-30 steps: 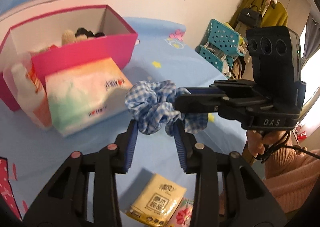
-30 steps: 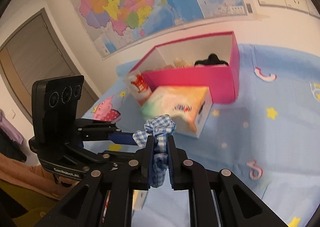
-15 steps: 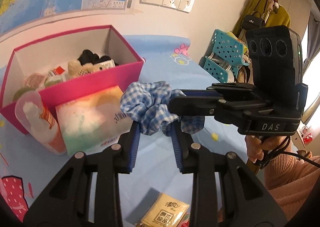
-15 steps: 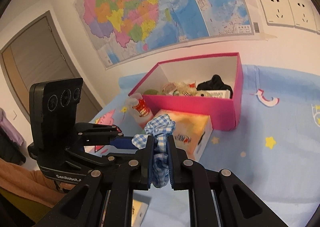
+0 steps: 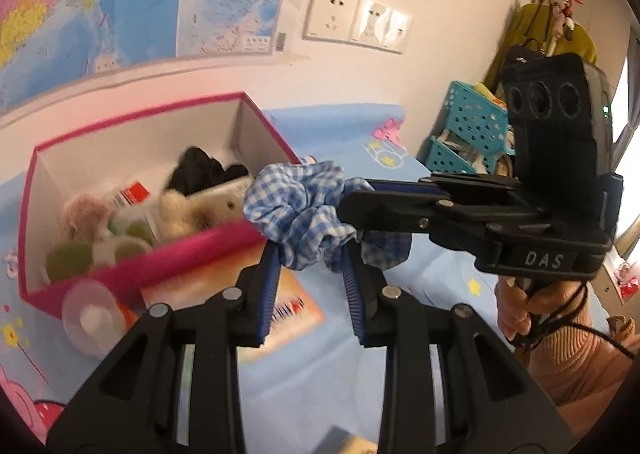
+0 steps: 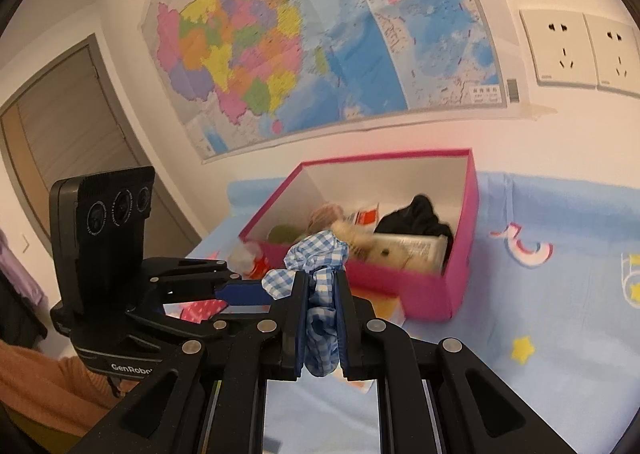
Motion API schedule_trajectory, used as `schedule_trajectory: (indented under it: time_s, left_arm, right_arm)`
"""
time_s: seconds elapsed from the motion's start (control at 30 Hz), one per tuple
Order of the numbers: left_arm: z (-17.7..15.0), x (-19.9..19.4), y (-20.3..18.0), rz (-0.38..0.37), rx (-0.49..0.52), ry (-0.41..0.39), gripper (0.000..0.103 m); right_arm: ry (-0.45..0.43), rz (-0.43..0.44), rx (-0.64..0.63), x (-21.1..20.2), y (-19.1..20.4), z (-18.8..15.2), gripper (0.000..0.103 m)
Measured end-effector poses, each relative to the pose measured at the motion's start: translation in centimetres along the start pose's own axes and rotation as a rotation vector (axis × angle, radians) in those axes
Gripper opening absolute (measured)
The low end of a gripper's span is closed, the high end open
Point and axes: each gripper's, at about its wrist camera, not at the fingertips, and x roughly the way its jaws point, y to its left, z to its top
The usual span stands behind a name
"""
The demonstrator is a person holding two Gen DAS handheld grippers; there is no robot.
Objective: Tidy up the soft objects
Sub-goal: 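Carry the scrunchie over the pink box and lower it inside, then open the right gripper to release the scrunchie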
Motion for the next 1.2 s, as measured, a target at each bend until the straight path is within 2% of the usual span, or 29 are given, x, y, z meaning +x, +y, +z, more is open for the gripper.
schedule_trajectory:
  time_s: [0.37, 0.73, 0.87, 1.03, 1.1, 1.2]
  left_arm:
    - [3.9, 3.4, 2.7, 0.060, -0.036, 0.027, 0.033]
    - [5.3, 6.0, 4.3, 0.111, -0.079, 0.073, 0.033]
    - [5.7, 6.7, 4.6, 0.135, -0.099, 0.085, 0.033]
    - [5.9, 7.2, 4.8, 0.175, -0.100, 0.093, 0.033]
    - [5.8, 7.1, 4.9, 0.192, -0.099, 0.089, 0.033]
    - [5.4, 6.4, 5.0, 0.211, -0.109, 0.072, 0.033]
  right_arm:
    - [-0.026, -0.042, 0.032, 2.7, -2.6, 3.4, 0.011]
    - [-0.013, -0.091, 0.104, 6.0, -5.3, 4.6, 0.013]
    - [-0.011, -0.135, 0.111, 7.4, -5.9, 5.1, 0.013]
    - [-0.009, -0.199, 0.116, 8.6, -6.4, 5.2, 0.019]
    - [-0.016, -0.242, 0.122, 8.7, -6.5, 5.0, 0.028]
    - [-0.032, -0.265, 0.131, 8.3, -6.8, 4.7, 0.029]
